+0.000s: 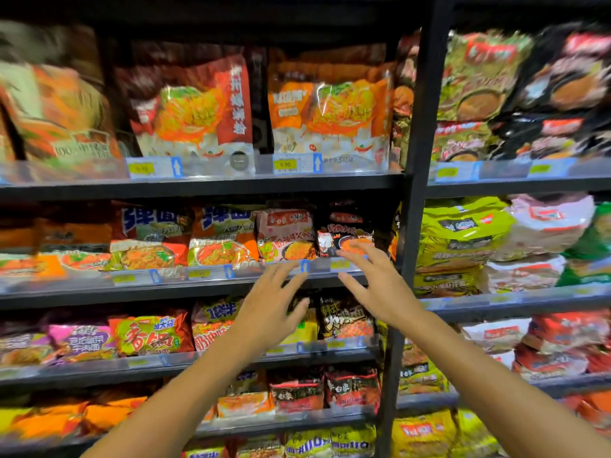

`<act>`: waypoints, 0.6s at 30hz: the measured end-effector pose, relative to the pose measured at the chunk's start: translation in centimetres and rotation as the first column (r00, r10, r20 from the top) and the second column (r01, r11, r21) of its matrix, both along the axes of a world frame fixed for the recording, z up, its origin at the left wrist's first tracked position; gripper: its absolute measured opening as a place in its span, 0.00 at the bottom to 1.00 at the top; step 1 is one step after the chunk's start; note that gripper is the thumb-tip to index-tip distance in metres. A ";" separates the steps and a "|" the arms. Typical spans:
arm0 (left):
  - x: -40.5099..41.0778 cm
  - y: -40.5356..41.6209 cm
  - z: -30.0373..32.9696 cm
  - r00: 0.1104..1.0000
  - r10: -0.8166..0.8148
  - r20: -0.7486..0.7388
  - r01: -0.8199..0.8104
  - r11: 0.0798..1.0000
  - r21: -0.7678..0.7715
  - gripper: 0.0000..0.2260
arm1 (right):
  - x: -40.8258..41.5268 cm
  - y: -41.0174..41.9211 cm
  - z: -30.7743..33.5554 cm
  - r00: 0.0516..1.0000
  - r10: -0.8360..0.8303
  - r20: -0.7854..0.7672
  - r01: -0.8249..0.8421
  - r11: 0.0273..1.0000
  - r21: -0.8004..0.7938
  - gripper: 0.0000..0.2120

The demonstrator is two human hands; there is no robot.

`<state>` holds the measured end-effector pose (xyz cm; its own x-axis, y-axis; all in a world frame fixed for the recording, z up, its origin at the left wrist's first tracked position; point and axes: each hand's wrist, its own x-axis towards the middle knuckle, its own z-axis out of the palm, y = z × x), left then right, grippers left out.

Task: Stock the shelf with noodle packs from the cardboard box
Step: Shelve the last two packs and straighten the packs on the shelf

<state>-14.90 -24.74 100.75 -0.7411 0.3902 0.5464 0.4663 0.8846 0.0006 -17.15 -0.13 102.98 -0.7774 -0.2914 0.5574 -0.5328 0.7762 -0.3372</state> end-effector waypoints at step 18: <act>-7.9 -0.2 2.6 0.969 0.129 0.208 -0.094 0.981 -0.171 0.42 | -7.3 -0.8 0.3 0.975 -0.142 0.171 0.081 0.942 0.325 0.43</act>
<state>-22.83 -24.98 103.39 -0.8789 0.3667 0.3051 0.3687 0.9280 -0.0533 -24.41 -0.95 103.24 -0.8971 -0.3327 0.2906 -0.3868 0.9094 -0.1528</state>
